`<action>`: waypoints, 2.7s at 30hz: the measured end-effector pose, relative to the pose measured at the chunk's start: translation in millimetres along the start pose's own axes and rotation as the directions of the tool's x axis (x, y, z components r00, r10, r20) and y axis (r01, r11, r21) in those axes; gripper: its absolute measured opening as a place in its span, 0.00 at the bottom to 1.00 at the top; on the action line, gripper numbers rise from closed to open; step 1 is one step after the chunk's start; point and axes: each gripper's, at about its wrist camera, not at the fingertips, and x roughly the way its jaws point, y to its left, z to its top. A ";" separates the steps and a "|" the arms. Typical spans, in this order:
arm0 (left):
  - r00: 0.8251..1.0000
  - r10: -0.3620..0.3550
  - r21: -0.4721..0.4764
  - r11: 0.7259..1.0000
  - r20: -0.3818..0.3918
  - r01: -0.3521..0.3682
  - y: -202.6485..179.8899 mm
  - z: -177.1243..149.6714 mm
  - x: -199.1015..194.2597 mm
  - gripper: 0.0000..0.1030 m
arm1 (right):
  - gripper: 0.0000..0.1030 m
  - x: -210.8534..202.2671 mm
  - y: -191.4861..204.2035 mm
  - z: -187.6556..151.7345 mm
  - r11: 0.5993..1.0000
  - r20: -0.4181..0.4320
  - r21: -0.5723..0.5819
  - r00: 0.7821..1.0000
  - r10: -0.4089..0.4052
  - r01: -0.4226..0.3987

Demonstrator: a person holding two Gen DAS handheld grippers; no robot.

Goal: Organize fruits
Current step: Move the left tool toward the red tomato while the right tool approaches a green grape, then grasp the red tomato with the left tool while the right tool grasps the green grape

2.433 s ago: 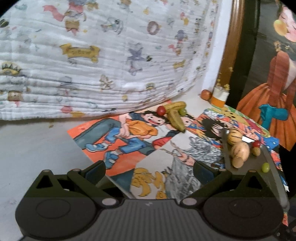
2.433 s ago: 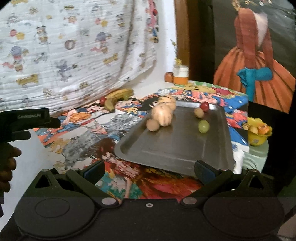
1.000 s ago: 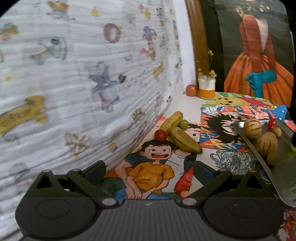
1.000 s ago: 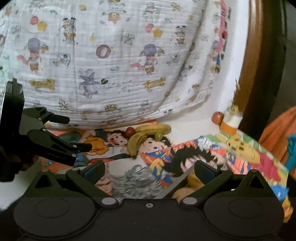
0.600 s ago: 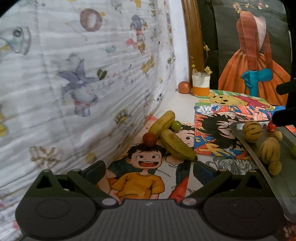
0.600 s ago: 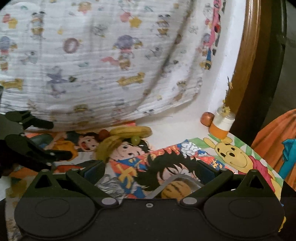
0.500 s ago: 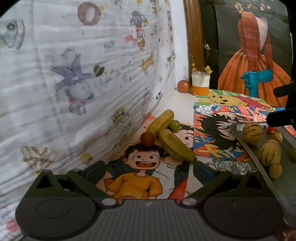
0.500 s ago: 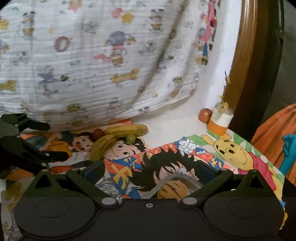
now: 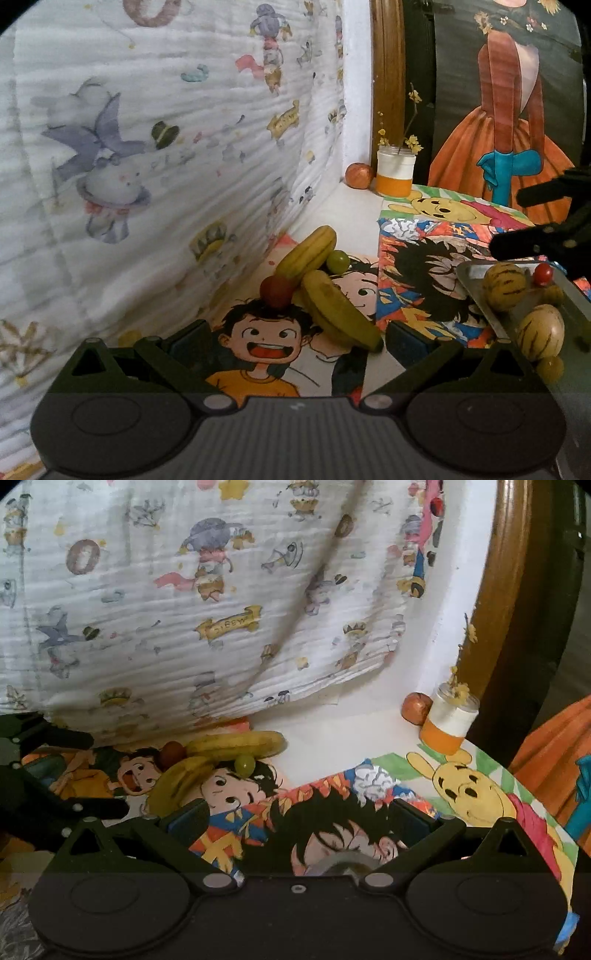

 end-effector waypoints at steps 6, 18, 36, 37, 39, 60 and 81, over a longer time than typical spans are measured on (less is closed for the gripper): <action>1.000 -0.030 -0.045 0.999 -0.008 0.030 0.6 2.0 5.9 1.00 | 0.99 25.0 -14.3 23.7 0.999 -0.054 0.021 0.997 0.048 -0.047; 0.998 -0.060 -0.128 0.990 -0.001 0.059 5.6 9.4 23.2 1.00 | 0.99 87.5 -22.4 71.2 0.979 -0.183 0.014 0.962 0.200 -0.201; 0.996 0.073 -0.218 0.973 -0.046 -0.081 30.9 4.6 26.9 1.00 | 0.90 124.5 -9.8 43.9 0.974 -0.217 -0.047 0.954 0.207 -0.222; 0.995 0.086 -0.209 0.973 -0.053 -0.095 30.7 5.0 27.7 1.00 | 0.90 125.4 -9.5 43.7 0.974 -0.215 -0.046 0.954 0.208 -0.222; 0.993 0.101 -0.185 0.977 -0.059 -0.110 30.2 5.8 30.1 0.99 | 0.88 127.5 -8.7 43.0 0.973 -0.214 -0.043 0.954 0.212 -0.226; 0.994 0.088 -0.044 0.995 -0.060 -0.090 16.9 13.1 62.5 0.64 | 0.62 152.7 15.2 36.5 0.964 -0.232 -0.102 0.948 0.218 -0.247; 0.997 0.012 -0.074 0.997 -0.078 -0.018 23.0 20.0 79.5 0.34 | 0.35 168.0 18.0 35.9 0.952 -0.232 -0.079 0.934 0.271 -0.296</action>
